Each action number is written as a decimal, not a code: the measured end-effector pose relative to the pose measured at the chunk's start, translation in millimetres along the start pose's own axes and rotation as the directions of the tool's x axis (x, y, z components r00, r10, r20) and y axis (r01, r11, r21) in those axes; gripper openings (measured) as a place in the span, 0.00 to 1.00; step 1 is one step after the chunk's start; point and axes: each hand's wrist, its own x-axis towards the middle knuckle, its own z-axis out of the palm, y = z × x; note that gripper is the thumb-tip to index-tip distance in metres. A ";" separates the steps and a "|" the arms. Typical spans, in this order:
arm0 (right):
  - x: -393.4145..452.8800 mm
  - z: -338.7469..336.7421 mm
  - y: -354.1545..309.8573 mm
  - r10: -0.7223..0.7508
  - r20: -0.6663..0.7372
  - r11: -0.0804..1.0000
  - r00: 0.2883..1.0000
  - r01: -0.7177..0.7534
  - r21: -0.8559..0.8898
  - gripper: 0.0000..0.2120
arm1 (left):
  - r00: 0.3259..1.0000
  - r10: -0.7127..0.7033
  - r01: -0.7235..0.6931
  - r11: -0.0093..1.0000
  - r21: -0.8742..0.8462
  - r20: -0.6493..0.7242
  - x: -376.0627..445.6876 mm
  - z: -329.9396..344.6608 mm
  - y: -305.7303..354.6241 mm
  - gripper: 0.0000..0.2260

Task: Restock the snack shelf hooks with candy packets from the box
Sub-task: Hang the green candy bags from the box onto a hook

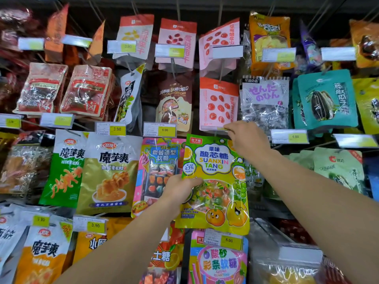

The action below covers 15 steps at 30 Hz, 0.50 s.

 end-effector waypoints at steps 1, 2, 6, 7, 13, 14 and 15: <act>0.0 0.0 0.0 0.004 -0.005 1.000 1.000 -0.004 0.009 0.13 | 1.000 0.004 -0.004 1.000 0.000 0.000 0.5 2.2 3.0 0.09; -0.1 0.1 -0.4 0.003 -0.008 1.000 1.000 -0.003 0.016 0.13 | 1.000 0.010 -0.011 1.000 0.009 0.008 0.1 4.4 6.6 0.08; -0.9 0.7 -1.5 -0.004 -0.005 0.999 1.000 0.005 0.037 0.13 | 1.000 -0.027 0.027 0.999 0.037 -0.002 6.5 9.9 10.0 0.35; -1.1 0.5 -0.8 -0.006 -0.004 0.999 1.000 0.006 0.041 0.13 | 0.999 -0.041 0.041 0.998 0.040 0.003 9.6 9.7 7.2 0.37; -0.6 -0.4 -2.2 0.021 -0.003 0.997 1.000 -0.020 0.069 0.13 | 0.999 -0.051 0.052 0.999 0.018 -0.010 11.0 9.0 1.3 0.36; -0.7 -0.7 -2.9 0.029 -0.006 0.997 1.000 -0.028 0.074 0.13 | 0.998 -0.057 0.057 0.998 0.031 -0.017 10.9 9.7 4.2 0.36; -0.7 -1.2 -3.5 0.032 -0.008 0.997 0.999 -0.031 0.070 0.13 | 0.998 -0.063 0.064 0.997 0.044 -0.013 11.4 9.9 6.7 0.35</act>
